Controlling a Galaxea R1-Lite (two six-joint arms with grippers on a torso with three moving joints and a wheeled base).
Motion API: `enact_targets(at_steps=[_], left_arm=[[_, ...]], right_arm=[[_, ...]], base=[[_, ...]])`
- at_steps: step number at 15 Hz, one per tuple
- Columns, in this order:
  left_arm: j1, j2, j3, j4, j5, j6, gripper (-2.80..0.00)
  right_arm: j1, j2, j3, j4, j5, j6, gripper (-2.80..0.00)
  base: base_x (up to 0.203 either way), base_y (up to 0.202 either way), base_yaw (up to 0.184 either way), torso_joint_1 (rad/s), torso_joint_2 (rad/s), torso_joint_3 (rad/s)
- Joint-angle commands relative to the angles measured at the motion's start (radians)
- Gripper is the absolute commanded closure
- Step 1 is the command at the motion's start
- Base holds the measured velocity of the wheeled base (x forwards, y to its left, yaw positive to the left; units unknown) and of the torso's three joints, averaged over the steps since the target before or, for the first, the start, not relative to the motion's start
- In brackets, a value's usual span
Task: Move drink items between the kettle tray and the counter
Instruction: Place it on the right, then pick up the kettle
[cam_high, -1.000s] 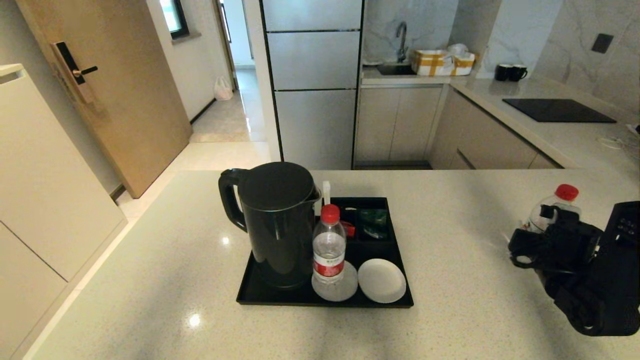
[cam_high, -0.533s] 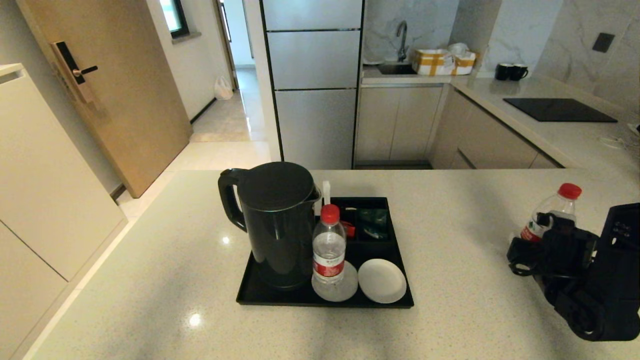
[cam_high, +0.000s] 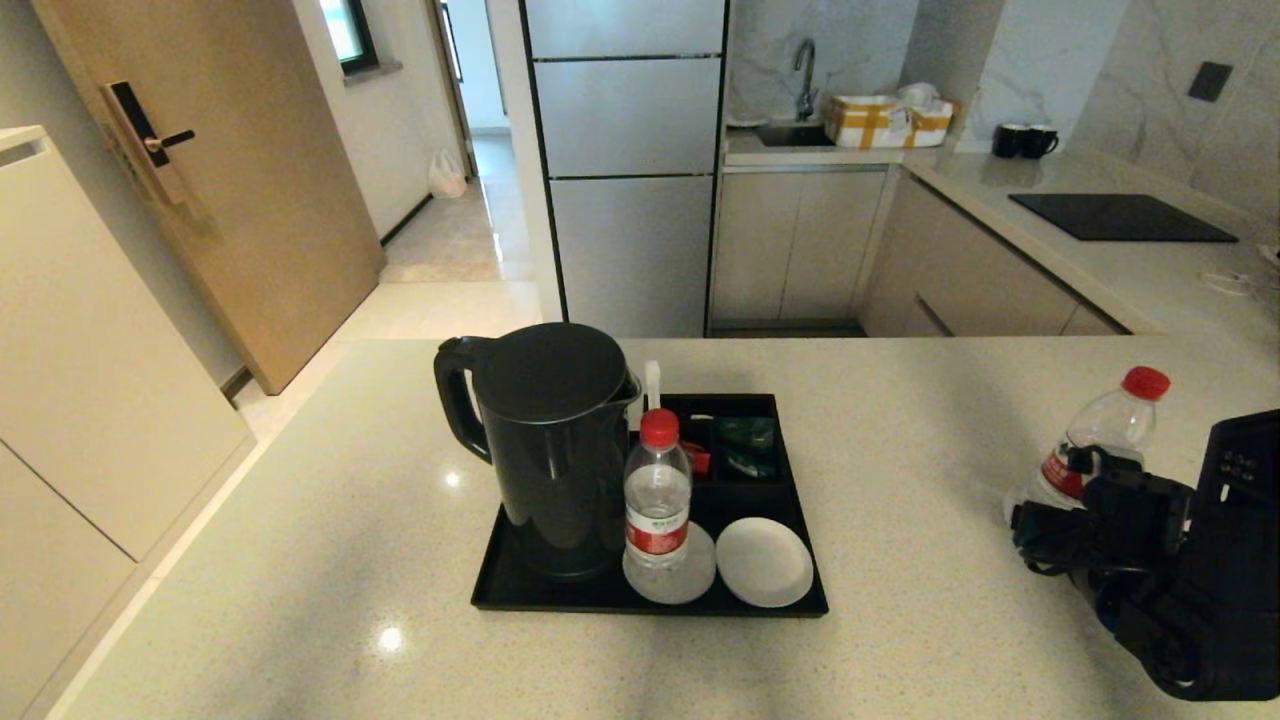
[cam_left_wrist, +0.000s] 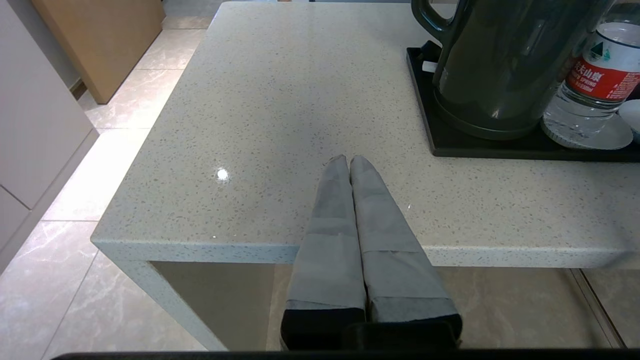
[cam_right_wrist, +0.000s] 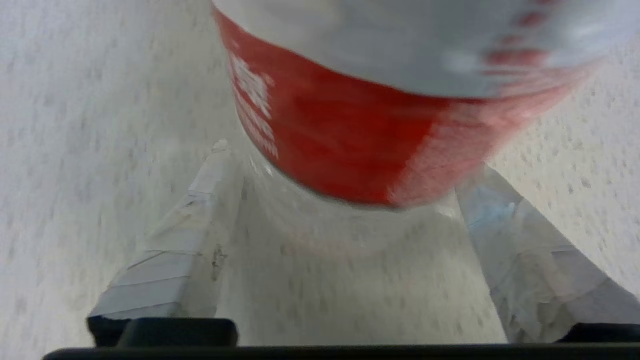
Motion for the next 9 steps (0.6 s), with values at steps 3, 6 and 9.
enact_targets(at_steps=[3,6,9], left_arm=[[0.001,0.002,0.0,0.0,0.0,-0.001,0.0],[0.0,0.002,0.0,0.0,0.0,-0.001,0.0],[0.0,0.002,0.0,0.0,0.0,-0.001,0.0]], right_arm=[[0.001,-0.098,0.094,-0.014,0.043,-0.001,-2.8],[0.006,-0.194,0.169,-0.014,0.055,-0.003,-2.8],[0.023,-0.344,0.331,-0.014,0.092,-0.006,-2.8]], base=[[0.0,0.0,0.0,0.0,0.0,0.0],[0.0,0.0,0.0,0.0,0.0,0.0],[0.0,0.0,0.0,0.0,0.0,0.0]])
